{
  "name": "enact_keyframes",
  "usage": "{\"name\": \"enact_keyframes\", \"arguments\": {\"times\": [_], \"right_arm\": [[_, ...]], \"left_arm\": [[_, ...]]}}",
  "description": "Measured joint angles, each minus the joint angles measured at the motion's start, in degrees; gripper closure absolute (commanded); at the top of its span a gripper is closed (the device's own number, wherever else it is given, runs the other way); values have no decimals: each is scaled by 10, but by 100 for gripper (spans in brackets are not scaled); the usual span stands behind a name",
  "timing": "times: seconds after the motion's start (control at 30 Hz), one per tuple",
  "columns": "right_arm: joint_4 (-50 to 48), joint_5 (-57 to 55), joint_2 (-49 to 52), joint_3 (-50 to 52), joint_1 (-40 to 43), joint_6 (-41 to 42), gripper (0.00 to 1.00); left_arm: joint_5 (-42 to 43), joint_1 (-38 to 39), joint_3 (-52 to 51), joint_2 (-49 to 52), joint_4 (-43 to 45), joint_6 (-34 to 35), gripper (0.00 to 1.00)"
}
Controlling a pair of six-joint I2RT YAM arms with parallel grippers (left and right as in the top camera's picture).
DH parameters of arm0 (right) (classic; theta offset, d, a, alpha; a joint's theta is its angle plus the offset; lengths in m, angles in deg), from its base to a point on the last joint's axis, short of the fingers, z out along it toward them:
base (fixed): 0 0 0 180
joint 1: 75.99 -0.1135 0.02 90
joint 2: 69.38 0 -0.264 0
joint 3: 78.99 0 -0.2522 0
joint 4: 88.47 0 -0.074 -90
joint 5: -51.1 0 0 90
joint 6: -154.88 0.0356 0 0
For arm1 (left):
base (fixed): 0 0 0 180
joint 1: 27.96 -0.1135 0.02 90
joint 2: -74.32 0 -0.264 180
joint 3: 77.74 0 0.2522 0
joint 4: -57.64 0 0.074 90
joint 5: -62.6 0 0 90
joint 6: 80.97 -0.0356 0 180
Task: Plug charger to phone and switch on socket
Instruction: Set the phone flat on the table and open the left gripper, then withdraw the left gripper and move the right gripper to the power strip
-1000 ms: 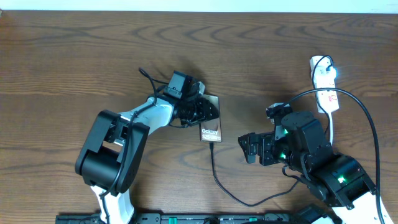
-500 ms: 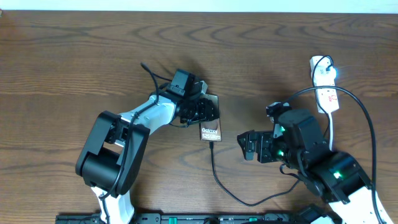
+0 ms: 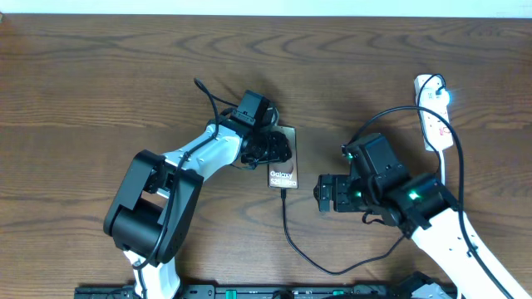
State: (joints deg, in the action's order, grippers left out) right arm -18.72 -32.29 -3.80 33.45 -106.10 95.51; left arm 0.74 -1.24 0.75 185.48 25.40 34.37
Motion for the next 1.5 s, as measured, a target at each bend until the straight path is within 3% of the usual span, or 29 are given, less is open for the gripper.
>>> {"name": "enact_keyframes", "arguments": {"times": [0.33, 0.73, 0.83, 1.0, 1.03, 1.17, 1.27, 1.33, 1.5], "right_arm": [[3, 0, 15, 0, 0, 0, 1], [4, 0, 15, 0, 0, 0, 1], [3, 0, 15, 0, 0, 0, 1], [-5, -1, 15, 0, 0, 0, 1], [-9, -4, 15, 0, 0, 0, 6], [-35, -29, 15, 0, 0, 2, 66], [-56, -41, 15, 0, 0, 14, 91], [-62, -45, 15, 0, 4, 27, 99], [-27, -51, 16, -15, 63, 46, 99]], "left_arm": [[-31, 0, 4, -5, -12, 17, 38], [-61, 0, 8, -7, -23, 36, 36], [-65, 0, 9, -9, -26, 36, 29], [-144, -10, 22, -22, -122, 18, 26], [-177, -15, 21, -26, -159, 15, 26], [-287, -38, 10, -86, -251, 11, 27], [-335, -41, 11, -218, -278, 7, 26], [-353, -37, 16, -320, -287, 5, 27], [-391, -13, 16, -551, -299, 3, 26]]}}
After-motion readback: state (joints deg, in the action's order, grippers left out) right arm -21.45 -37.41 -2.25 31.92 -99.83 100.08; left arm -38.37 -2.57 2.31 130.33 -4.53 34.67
